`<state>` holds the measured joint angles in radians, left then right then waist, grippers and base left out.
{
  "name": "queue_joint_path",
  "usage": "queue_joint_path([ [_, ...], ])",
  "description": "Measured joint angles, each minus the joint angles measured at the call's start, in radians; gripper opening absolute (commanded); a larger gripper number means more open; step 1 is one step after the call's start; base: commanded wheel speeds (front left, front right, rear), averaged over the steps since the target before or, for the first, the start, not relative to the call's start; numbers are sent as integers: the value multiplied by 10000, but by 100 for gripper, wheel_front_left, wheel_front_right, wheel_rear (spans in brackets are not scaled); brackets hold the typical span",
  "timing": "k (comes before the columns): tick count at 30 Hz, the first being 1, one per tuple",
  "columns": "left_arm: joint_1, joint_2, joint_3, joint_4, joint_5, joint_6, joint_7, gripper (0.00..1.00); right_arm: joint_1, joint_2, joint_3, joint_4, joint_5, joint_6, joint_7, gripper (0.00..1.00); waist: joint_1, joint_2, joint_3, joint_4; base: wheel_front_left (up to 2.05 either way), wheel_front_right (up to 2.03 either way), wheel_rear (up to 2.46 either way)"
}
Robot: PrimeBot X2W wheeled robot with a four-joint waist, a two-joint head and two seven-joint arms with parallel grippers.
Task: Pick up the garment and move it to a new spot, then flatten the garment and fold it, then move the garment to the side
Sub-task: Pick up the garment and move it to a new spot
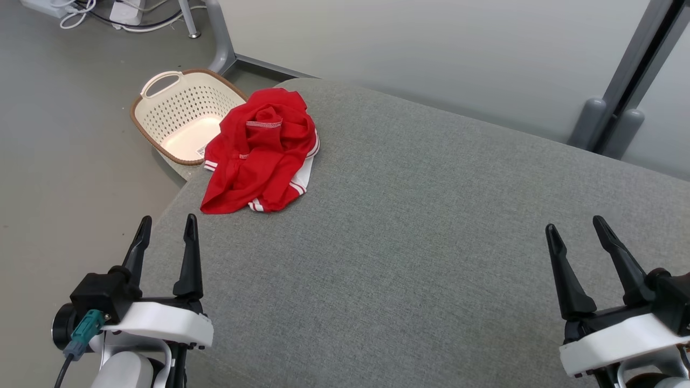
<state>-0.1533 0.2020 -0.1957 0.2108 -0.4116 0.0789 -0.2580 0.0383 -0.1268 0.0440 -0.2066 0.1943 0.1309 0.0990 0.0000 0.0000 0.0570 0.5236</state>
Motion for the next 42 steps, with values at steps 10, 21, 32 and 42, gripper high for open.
queue_joint_path([
  [10, -267, -217, -35, 251, 336, -176, -36, 100, -205, -146, 79, 0, 4, 0, 173, 100, 0, 0, 244, 56, 0, 0, 0],
  [21, -2299, -882, 320, 1871, 357, -604, -54, 100, -1010, -621, 134, -886, -148, -2, 884, 100, 0, 0, 1546, -351, 0, 0, 0],
  [32, -5234, -1127, 777, 6163, -92, -1429, -54, 100, -1882, -888, 169, -1494, -207, -2, 1198, 100, 0, -1, 3584, -1154, 0, 0, 0],
  [42, -6845, -936, 922, 9520, -633, -1893, -25, 0, -2336, -830, 288, -1139, -211, -2, 848, 100, 0, 0, 4532, -1992, 0, 0, 0],
])
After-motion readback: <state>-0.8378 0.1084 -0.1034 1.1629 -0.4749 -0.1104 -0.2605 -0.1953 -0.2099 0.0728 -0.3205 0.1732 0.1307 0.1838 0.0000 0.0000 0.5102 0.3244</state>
